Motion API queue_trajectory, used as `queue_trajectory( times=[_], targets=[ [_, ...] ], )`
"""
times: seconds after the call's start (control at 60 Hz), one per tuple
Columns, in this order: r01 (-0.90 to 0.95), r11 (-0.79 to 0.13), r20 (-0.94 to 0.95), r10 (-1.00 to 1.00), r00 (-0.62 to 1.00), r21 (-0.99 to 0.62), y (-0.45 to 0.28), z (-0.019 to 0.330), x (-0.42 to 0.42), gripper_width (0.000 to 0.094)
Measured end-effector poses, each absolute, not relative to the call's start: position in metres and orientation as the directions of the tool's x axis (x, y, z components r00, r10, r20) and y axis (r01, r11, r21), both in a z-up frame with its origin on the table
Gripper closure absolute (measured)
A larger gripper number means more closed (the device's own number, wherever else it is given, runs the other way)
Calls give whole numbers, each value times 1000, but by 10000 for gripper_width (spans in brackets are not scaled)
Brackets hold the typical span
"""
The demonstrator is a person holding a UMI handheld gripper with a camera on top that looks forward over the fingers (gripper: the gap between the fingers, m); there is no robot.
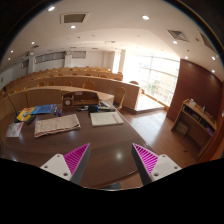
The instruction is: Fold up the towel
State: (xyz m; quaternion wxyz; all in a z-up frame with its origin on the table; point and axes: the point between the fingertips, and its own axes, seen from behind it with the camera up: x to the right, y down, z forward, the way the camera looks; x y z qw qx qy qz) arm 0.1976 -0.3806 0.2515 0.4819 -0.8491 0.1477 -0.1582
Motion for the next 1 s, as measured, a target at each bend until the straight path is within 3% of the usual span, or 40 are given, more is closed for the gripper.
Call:
queue_trajectory(
  times=[0.133, 0.15, 0.217, 0.417, 0.583, 0.717, 1.0],
  targets=[
    [-117, -559, 127, -378, 917, -821, -389, 216, 176, 80],
    [-112, -565, 132, -373, 918, -817, -377, 194, 169, 78],
    [-95, -596, 145, -342, 929, -797, -365, 163, 144, 84],
    [-78, -661, 45, -168, 985, -747, -295, 96, 4, 82],
    [18, -663, 22, 1, 1000, -748, -195, 78, -107, 83],
    [73, -605, 26, 86, 996, -793, -102, 77, -172, 80],
    [194, -613, 129, 150, 980, -765, 35, 15, -215, 94]
  ],
)
